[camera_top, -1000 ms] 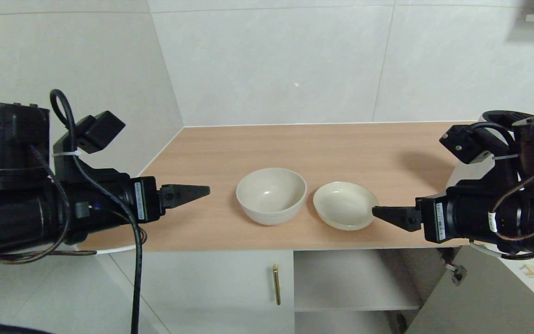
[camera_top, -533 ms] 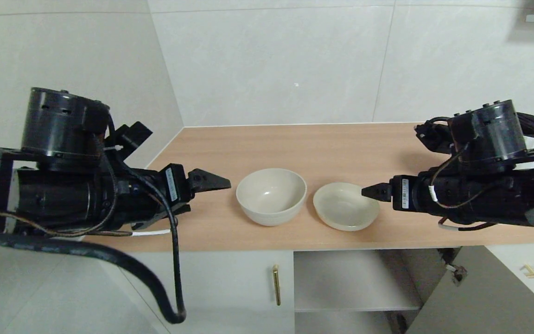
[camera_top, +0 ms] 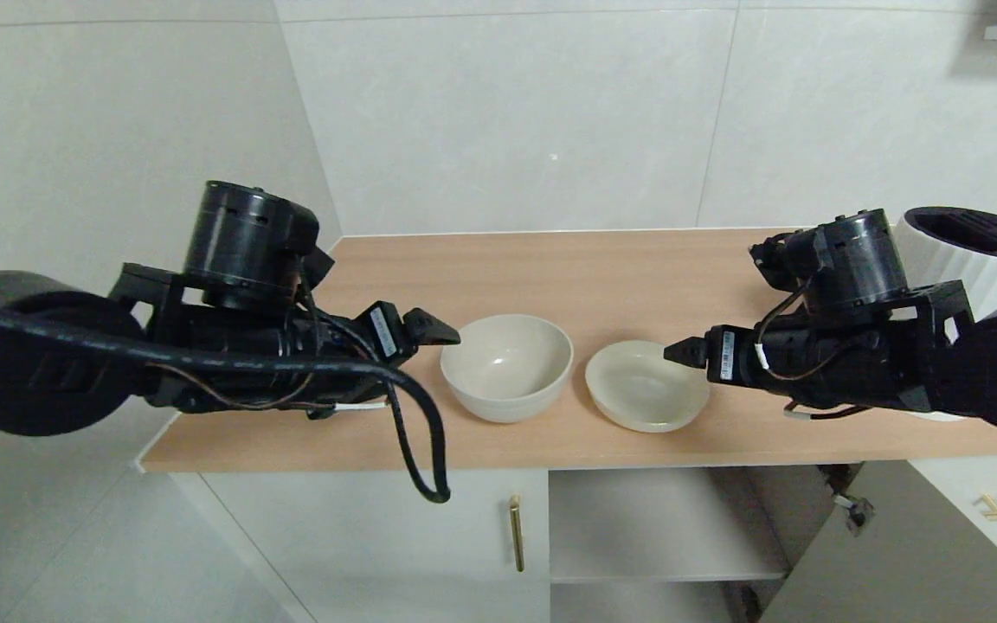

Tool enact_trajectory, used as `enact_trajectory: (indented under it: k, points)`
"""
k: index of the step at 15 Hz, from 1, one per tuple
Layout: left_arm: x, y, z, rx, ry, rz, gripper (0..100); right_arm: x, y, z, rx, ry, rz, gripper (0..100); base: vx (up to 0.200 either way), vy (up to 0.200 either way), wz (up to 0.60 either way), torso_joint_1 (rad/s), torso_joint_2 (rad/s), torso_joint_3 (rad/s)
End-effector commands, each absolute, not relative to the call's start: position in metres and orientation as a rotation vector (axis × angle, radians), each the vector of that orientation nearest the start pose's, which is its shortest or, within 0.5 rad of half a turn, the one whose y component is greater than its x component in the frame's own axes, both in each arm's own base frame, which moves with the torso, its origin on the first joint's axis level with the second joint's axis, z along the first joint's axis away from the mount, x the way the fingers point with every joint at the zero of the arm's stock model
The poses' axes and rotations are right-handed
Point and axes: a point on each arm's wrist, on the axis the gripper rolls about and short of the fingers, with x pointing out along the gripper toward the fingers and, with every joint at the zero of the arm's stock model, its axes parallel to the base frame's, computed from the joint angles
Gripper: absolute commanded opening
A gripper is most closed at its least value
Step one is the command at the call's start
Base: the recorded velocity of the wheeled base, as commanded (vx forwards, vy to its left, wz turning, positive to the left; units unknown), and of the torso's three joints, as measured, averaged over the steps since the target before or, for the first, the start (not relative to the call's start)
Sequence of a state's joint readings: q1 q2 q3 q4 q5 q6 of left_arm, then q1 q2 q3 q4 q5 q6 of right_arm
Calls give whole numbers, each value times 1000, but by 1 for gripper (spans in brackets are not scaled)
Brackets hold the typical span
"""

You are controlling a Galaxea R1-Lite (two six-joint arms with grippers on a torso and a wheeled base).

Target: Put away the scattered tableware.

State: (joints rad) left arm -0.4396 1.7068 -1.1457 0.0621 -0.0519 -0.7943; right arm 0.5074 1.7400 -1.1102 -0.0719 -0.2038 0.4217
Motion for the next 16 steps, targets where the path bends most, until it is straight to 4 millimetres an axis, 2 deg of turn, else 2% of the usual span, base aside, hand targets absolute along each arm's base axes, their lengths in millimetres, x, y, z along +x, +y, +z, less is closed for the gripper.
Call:
enact_trajectory:
  k: [1,8,9,16]
  points:
    - [304,-148,184,-630,814,-134,100,285,153,198,212,580,178,100,0,0,0,0,0,0]
    - [308,-150,178,-630,817,-134,100,285,153,198,207,578,168,100,0,0,0,0,0,0]
    - [308,-151,178,-630,818,-137,0,285,153,198,207,578,168,100,0,0,0,0,0,0]
    - [308,-151,178,-630,818,-133,0,285,153,198,208,576,167,100,0,0,0,0,0,0]
